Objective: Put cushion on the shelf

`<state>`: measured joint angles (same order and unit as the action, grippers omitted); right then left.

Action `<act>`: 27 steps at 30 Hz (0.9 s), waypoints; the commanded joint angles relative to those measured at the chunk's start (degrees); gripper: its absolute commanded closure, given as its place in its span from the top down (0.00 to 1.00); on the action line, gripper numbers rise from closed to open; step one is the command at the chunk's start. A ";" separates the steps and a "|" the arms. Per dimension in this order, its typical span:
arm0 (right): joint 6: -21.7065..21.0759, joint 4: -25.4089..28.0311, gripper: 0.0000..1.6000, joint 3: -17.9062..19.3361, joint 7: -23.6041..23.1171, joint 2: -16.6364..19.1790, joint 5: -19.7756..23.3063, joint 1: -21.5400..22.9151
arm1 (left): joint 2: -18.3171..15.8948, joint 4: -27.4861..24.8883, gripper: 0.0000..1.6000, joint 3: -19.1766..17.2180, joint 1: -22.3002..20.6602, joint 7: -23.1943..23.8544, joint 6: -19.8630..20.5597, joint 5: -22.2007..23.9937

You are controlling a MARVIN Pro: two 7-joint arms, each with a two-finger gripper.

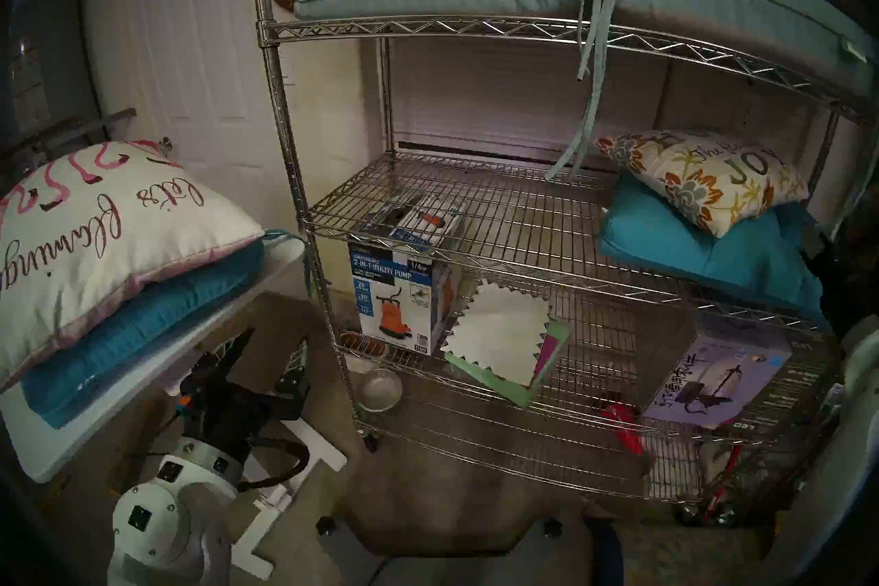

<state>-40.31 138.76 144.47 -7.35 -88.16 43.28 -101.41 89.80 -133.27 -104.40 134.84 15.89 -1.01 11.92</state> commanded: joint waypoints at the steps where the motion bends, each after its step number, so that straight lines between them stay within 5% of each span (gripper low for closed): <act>1: 0.67 1.24 1.00 -0.15 -0.24 0.11 -0.13 0.22 | -0.09 -1.35 1.00 0.02 -0.07 0.04 -0.18 -0.15; 27: 0.74 1.24 1.00 -0.12 -0.42 0.02 -0.24 0.23 | -0.09 -1.36 1.00 0.02 -0.07 0.04 -0.18 -0.15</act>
<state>-40.10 138.77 144.49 -7.69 -88.17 43.23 -101.34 89.79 -133.27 -104.40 134.85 15.89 -1.01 11.92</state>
